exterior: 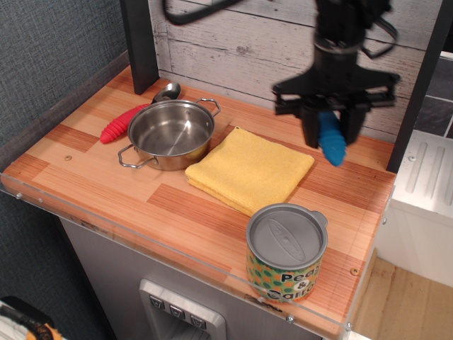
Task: Take the fork and place behind thecup.
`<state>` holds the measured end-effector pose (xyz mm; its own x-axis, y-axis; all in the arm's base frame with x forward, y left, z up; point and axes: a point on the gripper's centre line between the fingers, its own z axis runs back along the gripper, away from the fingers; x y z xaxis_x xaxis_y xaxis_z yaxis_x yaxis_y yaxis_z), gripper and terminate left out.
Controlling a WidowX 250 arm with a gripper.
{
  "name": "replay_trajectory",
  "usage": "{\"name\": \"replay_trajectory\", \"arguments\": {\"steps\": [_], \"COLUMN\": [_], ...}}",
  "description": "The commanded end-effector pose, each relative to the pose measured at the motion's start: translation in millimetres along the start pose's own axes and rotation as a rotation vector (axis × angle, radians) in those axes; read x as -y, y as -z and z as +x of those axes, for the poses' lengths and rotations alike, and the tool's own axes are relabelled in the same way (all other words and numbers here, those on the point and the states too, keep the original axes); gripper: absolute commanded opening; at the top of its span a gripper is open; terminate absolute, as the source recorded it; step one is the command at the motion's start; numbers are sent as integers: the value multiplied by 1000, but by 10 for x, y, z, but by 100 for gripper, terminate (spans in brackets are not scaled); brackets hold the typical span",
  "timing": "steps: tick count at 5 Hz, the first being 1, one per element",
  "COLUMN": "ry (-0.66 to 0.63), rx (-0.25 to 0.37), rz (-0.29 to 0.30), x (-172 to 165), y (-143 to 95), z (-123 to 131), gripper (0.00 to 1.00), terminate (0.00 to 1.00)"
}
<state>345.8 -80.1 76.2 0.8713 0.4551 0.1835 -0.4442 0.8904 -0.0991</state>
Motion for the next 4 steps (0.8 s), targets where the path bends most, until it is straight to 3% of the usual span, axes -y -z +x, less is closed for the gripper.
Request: {"name": "replay_trajectory", "arguments": {"steps": [1, 4], "ry": [29, 77], "rx": [49, 8], "rz": [-7, -64], "x": [125, 215], "y": [63, 307], "z": [-86, -263], "gripper": [0, 0], "terminate": [0, 0]}}
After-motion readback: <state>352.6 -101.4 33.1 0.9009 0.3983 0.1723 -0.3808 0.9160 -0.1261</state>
